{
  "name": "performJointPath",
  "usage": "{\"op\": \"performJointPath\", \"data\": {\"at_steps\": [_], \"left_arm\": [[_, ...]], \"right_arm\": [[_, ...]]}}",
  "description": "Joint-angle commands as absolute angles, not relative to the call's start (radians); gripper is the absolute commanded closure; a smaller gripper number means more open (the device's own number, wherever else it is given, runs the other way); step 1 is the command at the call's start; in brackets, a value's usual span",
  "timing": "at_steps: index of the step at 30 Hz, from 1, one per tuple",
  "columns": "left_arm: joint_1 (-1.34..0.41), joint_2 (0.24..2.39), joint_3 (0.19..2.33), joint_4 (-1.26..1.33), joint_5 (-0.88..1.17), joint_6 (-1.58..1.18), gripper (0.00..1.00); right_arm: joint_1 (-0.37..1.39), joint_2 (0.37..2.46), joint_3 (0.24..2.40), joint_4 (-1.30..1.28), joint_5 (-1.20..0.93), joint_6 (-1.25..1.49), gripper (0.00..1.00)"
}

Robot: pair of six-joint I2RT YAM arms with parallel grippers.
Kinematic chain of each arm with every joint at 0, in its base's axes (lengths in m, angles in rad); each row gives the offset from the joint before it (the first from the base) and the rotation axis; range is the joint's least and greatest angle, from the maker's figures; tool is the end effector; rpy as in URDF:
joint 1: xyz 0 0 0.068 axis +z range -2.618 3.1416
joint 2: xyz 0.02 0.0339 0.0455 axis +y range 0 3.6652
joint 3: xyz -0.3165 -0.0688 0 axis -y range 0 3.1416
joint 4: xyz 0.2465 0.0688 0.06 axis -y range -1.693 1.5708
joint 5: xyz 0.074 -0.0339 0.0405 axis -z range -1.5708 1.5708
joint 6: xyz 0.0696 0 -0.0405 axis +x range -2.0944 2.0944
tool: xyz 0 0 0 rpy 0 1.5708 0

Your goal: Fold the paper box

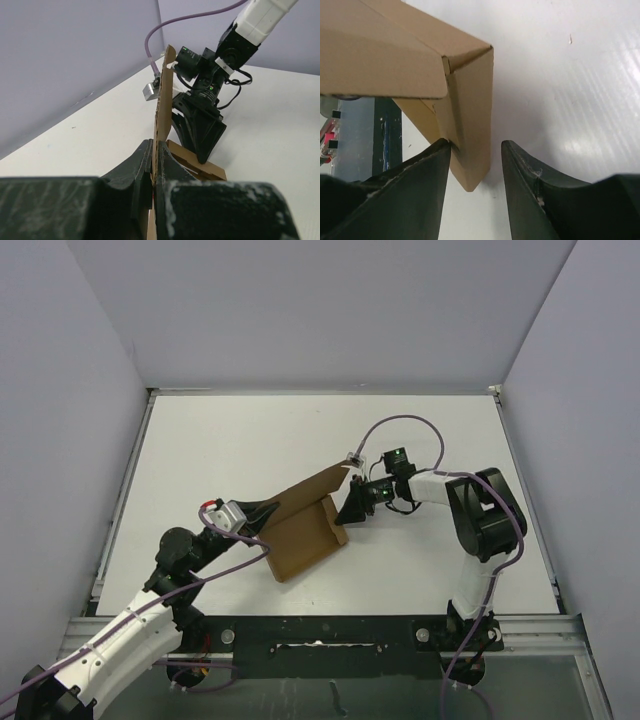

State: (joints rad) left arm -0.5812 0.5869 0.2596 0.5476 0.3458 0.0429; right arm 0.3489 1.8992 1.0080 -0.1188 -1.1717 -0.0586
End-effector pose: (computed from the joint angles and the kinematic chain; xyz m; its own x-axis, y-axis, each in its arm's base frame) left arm 0.1085 -0.0995 0.2968 0.2165 -0.0939 -0.9718 0.7844 0.6093 0.1159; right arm 0.3328 0.1893 0.1735 -0.7597 -0.3006 -0.5766 -0.6390 0.1803 0.7478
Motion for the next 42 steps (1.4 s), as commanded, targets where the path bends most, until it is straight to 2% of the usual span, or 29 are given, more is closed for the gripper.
{"op": "performJointPath", "data": {"at_steps": [1, 7, 16, 24, 27, 32, 36, 39, 41, 42], "left_arm": [[-0.584, 0.560, 0.282, 0.599, 0.324, 0.037, 1.00], [-0.584, 0.553, 0.273, 0.607, 0.314, 0.021, 1.00], [-0.584, 0.547, 0.249, 0.621, 0.298, -0.024, 1.00], [-0.584, 0.520, 0.218, 0.608, 0.276, -0.047, 1.00], [-0.584, 0.521, 0.215, 0.606, 0.272, -0.057, 1.00], [-0.584, 0.514, 0.208, 0.594, 0.189, -0.145, 1.00], [-0.586, 0.478, 0.184, 0.531, 0.067, -0.297, 1.00], [-0.586, 0.449, 0.154, 0.514, 0.018, -0.366, 0.99], [-0.586, 0.441, 0.142, 0.499, 0.000, -0.389, 0.88], [-0.586, 0.441, 0.141, 0.490, -0.005, -0.394, 0.85]], "right_arm": [[0.368, 1.794, 0.915, 0.166, -1.108, 0.061, 0.57], [0.384, 1.767, 0.876, 0.242, -0.990, 0.092, 0.63], [0.448, 1.751, 0.877, 0.253, -0.843, 0.075, 0.63], [0.474, 1.764, 0.884, 0.266, -0.781, 0.040, 0.67], [0.489, 1.753, 0.888, 0.246, -0.741, 0.010, 0.71], [0.512, 1.741, 0.950, 0.099, -0.592, -0.067, 0.93], [0.515, 1.735, 1.016, -0.033, -0.505, -0.112, 0.99], [0.524, 1.741, 1.052, -0.114, -0.453, -0.133, 1.00], [0.534, 1.756, 1.076, -0.152, -0.406, -0.147, 1.00], [0.536, 1.767, 1.085, -0.170, -0.399, -0.149, 1.00]]}}
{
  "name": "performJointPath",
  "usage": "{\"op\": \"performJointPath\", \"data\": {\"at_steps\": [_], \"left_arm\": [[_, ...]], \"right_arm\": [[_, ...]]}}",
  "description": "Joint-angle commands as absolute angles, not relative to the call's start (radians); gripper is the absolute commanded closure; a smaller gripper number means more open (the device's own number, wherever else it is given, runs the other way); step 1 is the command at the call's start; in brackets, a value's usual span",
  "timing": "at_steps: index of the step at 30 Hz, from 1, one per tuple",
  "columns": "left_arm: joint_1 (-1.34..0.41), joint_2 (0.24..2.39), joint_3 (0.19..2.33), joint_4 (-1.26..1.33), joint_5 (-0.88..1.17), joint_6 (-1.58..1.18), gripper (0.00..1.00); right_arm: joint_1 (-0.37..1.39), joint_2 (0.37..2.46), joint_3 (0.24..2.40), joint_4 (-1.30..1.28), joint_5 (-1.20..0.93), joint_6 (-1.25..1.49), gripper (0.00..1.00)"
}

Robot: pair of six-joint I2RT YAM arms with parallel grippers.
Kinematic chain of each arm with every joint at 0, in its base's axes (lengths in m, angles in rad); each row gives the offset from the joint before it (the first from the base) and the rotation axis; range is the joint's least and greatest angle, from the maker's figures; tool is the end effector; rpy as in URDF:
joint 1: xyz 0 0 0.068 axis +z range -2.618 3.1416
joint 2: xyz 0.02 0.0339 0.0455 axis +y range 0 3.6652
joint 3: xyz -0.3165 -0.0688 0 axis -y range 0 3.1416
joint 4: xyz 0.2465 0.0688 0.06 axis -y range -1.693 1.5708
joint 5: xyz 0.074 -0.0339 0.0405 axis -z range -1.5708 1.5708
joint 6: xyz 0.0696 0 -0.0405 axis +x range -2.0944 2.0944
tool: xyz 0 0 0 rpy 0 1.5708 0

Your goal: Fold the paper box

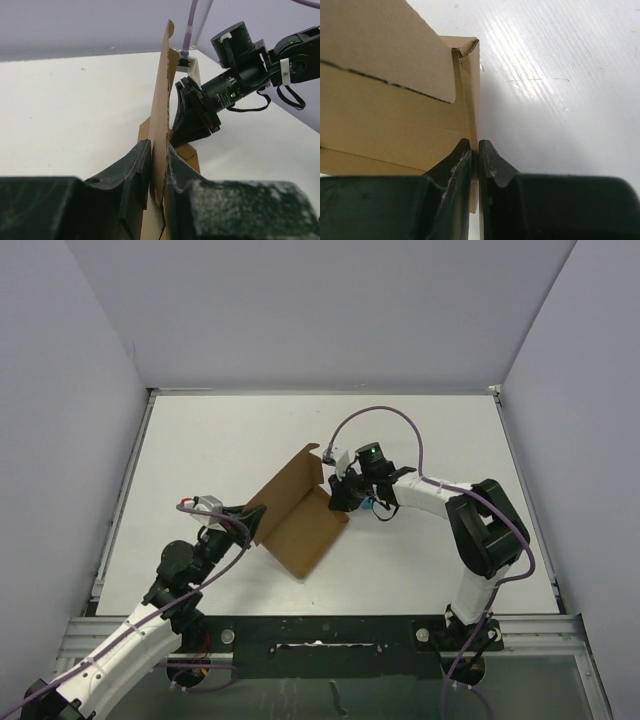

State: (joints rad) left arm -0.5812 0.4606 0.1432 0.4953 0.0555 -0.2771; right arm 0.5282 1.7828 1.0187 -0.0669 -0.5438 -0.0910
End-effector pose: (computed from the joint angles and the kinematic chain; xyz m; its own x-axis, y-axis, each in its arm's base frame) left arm 0.1071 -0.0749 0.2596 -0.0202 -0.3135 -0.9494 0.6116 0.7473 -0.2598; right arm 0.3240 0.2307 0.1970 -0.5687 -0.4219 -0.7061 -0.7875 0.5272 0.3193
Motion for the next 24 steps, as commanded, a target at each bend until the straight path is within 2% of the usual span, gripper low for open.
{"op": "performJointPath", "data": {"at_steps": [1, 4, 9, 16, 19, 24], "left_arm": [[-0.586, 0.441, 0.142, 0.478, -0.007, -0.398, 0.82], [-0.587, 0.452, 0.142, 0.459, -0.011, -0.408, 0.75], [-0.587, 0.500, 0.140, 0.448, -0.014, -0.418, 0.74], [-0.587, 0.587, 0.150, 0.464, -0.013, -0.418, 0.99], [-0.587, 0.603, 0.155, 0.464, -0.008, -0.422, 1.00], [-0.587, 0.592, 0.156, 0.449, -0.009, -0.419, 1.00]], "right_arm": [[0.540, 1.778, 1.102, -0.190, -0.387, -0.150, 1.00], [0.554, 1.802, 1.127, -0.228, -0.343, -0.163, 1.00], [0.569, 1.843, 1.163, -0.274, -0.321, -0.176, 0.95], [0.568, 1.873, 1.184, -0.281, -0.313, -0.192, 0.88], [0.573, 1.876, 1.182, -0.270, -0.312, -0.202, 0.82], [0.581, 1.878, 1.181, -0.263, -0.305, -0.219, 0.83]]}}
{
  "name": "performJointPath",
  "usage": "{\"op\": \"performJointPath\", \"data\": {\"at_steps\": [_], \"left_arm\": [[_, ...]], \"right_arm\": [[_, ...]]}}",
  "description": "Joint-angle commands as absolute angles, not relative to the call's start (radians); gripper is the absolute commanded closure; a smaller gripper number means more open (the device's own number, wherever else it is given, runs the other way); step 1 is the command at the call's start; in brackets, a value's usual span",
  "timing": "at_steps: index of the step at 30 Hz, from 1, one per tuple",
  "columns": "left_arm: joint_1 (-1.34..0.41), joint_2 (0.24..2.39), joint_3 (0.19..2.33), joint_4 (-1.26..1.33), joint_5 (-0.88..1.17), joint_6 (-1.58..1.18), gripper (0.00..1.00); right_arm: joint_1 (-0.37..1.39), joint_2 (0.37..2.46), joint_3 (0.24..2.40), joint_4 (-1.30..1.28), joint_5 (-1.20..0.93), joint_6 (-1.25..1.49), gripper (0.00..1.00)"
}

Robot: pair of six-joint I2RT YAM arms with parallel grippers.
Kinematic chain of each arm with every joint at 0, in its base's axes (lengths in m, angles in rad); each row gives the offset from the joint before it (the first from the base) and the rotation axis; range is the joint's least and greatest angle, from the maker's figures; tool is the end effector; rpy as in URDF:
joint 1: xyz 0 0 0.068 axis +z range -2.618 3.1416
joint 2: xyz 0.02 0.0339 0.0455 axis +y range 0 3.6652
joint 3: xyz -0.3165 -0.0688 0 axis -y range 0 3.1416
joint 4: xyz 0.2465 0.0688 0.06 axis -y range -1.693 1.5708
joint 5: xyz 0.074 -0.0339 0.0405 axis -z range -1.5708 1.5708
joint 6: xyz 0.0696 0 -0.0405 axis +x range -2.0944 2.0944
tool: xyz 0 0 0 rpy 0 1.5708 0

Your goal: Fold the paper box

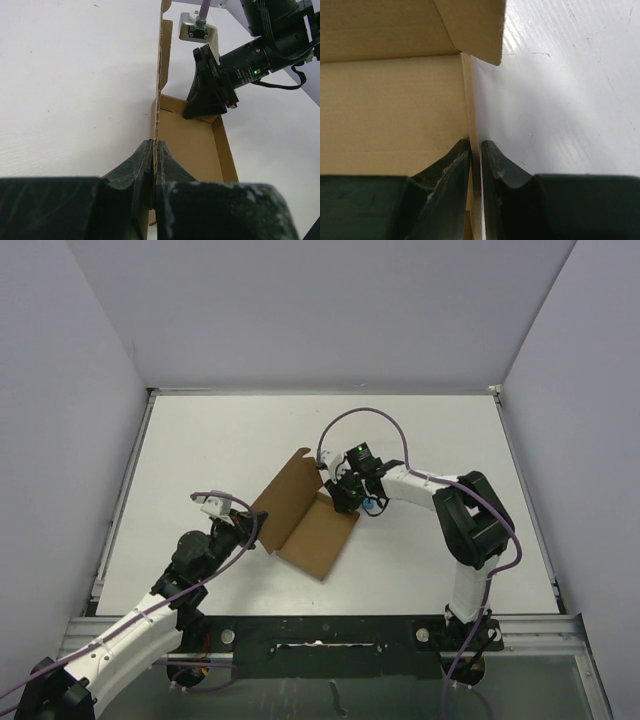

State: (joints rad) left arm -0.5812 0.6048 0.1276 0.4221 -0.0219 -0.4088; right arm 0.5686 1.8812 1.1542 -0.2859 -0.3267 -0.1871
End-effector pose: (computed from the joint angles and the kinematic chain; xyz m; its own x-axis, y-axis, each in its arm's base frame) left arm 0.1258 -0.0808 0.2256 -0.2532 -0.3092 -0.9167 0.4686 0.7898 -0.3958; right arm 0.3375 0.2422 0.1772 -0.5809 -0.5803 -0.5708 -0.7747 0.6093 0.1690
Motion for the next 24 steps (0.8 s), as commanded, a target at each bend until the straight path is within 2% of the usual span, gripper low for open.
{"op": "performJointPath", "data": {"at_steps": [1, 2, 3, 6, 9, 10, 13, 15, 18, 24], "left_arm": [[-0.586, 0.588, 0.156, 0.445, -0.009, -0.417, 1.00], [-0.587, 0.586, 0.158, 0.440, -0.011, -0.416, 1.00], [-0.587, 0.583, 0.158, 0.437, -0.011, -0.415, 1.00], [-0.587, 0.576, 0.165, 0.425, -0.011, -0.408, 1.00], [-0.587, 0.573, 0.171, 0.419, -0.008, -0.401, 1.00], [-0.587, 0.574, 0.172, 0.419, -0.007, -0.399, 1.00], [-0.587, 0.577, 0.170, 0.423, 0.002, -0.397, 1.00], [-0.587, 0.580, 0.168, 0.430, 0.009, -0.397, 1.00], [-0.587, 0.591, 0.166, 0.445, 0.019, -0.397, 1.00], [-0.586, 0.621, 0.169, 0.472, 0.033, -0.398, 1.00]], "right_arm": [[0.584, 1.878, 1.181, -0.264, -0.302, -0.224, 0.87], [0.588, 1.878, 1.182, -0.268, -0.291, -0.232, 0.96], [0.594, 1.880, 1.183, -0.273, -0.266, -0.236, 1.00], [0.618, 1.876, 1.182, -0.284, -0.174, -0.257, 1.00], [0.622, 1.880, 1.190, -0.302, -0.182, -0.270, 1.00], [0.618, 1.880, 1.193, -0.310, -0.208, -0.275, 0.98], [0.607, 1.862, 1.192, -0.311, -0.293, -0.273, 0.76], [0.600, 1.850, 1.192, -0.304, -0.332, -0.262, 0.69], [0.591, 1.845, 1.195, -0.288, -0.361, -0.247, 0.66], [0.594, 1.867, 1.203, -0.275, -0.324, -0.238, 0.69]]}}
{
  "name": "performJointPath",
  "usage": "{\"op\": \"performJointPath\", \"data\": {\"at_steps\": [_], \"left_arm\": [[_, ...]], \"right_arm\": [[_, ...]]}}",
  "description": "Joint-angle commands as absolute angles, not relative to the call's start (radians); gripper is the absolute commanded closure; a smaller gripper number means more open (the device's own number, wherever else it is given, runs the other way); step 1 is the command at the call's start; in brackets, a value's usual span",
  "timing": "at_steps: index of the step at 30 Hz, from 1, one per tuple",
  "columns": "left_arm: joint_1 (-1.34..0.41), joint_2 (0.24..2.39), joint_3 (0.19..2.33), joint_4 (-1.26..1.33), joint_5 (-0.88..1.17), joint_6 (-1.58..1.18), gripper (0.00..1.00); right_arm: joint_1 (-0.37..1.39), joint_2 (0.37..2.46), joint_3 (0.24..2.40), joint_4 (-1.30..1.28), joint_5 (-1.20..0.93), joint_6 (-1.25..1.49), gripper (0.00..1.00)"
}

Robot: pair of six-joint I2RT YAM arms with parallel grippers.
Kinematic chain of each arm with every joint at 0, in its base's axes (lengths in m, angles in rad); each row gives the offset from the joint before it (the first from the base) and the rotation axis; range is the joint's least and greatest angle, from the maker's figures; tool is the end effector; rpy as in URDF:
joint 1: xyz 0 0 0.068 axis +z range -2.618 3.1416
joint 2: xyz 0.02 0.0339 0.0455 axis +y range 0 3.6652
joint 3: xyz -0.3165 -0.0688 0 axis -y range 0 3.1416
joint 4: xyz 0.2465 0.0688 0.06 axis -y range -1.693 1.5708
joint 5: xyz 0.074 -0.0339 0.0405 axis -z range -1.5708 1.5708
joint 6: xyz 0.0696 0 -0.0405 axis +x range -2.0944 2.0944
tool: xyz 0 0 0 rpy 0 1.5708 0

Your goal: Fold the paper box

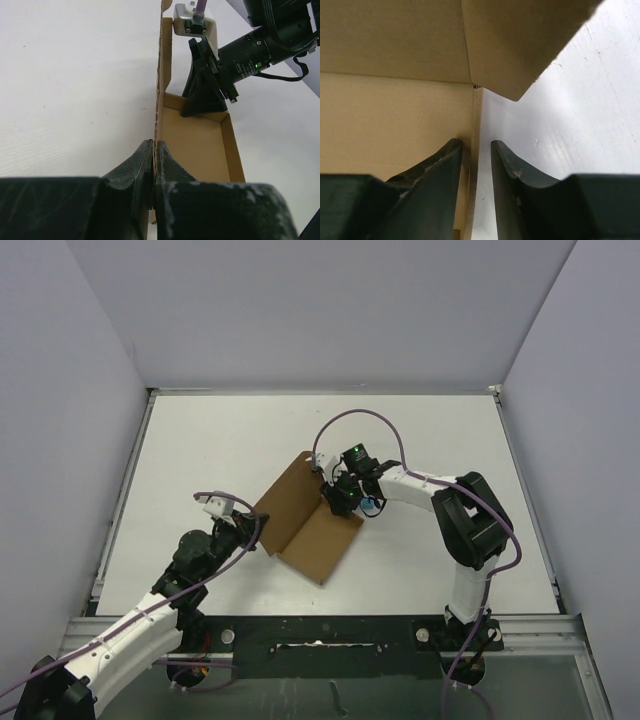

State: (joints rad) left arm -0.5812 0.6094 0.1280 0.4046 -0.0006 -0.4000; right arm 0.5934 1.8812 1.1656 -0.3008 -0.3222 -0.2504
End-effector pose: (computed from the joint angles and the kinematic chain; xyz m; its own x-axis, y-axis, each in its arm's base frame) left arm 0.1253 -0.0823 0.2227 -0.2727 -0.2868 -0.9184 0.4803 0.7865 -0.3882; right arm 0.3324 0.2508 0.1794 -0.5172 -0.6324 -0.5767 -0.8224 0.5537 0.1304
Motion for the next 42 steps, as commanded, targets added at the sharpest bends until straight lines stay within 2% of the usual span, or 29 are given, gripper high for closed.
{"op": "performJointPath", "data": {"at_steps": [1, 6, 7, 9, 10, 12, 15, 17, 18, 20, 25, 35, 42], "left_arm": [[-0.587, 0.624, 0.170, 0.472, 0.034, -0.397, 1.00], [-0.586, 0.612, 0.175, 0.456, 0.026, -0.395, 1.00], [-0.587, 0.608, 0.176, 0.452, 0.024, -0.394, 1.00], [-0.586, 0.602, 0.178, 0.445, 0.023, -0.392, 1.00], [-0.586, 0.600, 0.178, 0.445, 0.023, -0.392, 1.00], [-0.586, 0.601, 0.179, 0.445, 0.023, -0.390, 1.00], [-0.587, 0.603, 0.183, 0.445, 0.020, -0.386, 1.00], [-0.587, 0.602, 0.186, 0.442, 0.020, -0.382, 1.00], [-0.587, 0.599, 0.188, 0.437, 0.020, -0.379, 1.00], [-0.586, 0.595, 0.190, 0.432, 0.017, -0.374, 1.00], [-0.586, 0.603, 0.197, 0.432, 0.015, -0.362, 1.00], [-0.586, 0.606, 0.210, 0.425, 0.016, -0.352, 1.00], [-0.584, 0.612, 0.213, 0.431, 0.016, -0.347, 1.00]], "right_arm": [[0.594, 1.870, 1.203, -0.275, -0.311, -0.238, 0.71], [0.597, 1.866, 1.199, -0.286, -0.263, -0.257, 0.79], [0.599, 1.863, 1.197, -0.288, -0.248, -0.263, 0.83], [0.608, 1.862, 1.193, -0.289, -0.208, -0.276, 1.00], [0.614, 1.860, 1.190, -0.286, -0.179, -0.283, 1.00], [0.627, 1.859, 1.189, -0.285, -0.138, -0.297, 1.00], [0.631, 1.854, 1.197, -0.305, -0.206, -0.311, 1.00], [0.622, 1.836, 1.207, -0.330, -0.275, -0.322, 0.74], [0.611, 1.821, 1.211, -0.346, -0.311, -0.330, 0.65], [0.583, 1.787, 1.208, -0.368, -0.361, -0.348, 0.58], [0.540, 1.731, 1.174, -0.414, -0.416, -0.396, 0.57], [0.566, 1.774, 1.164, -0.457, -0.388, -0.422, 0.59], [0.584, 1.821, 1.166, -0.452, -0.299, -0.406, 0.73]]}}
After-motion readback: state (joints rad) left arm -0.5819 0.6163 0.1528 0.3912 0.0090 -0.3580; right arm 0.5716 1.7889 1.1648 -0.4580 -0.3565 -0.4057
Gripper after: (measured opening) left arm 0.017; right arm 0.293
